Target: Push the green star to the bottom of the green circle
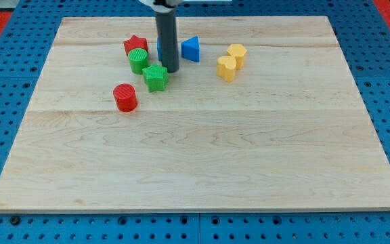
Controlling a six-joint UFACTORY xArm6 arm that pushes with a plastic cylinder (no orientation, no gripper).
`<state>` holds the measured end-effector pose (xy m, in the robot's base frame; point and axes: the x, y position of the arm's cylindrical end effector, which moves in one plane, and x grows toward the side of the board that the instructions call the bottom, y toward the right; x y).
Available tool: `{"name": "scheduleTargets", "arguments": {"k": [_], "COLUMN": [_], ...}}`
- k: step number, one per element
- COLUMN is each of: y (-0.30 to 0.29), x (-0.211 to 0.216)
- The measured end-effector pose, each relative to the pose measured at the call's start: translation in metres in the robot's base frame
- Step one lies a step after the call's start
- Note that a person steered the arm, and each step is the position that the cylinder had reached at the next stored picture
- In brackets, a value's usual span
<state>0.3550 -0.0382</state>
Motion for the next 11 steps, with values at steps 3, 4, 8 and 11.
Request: {"name": "scheduleTargets", "arguments": {"k": [3,4,8,11], "y": [-0.01,0.002,-0.045,-0.06], "x": [0.043,0.074,0.049,0.028]}}
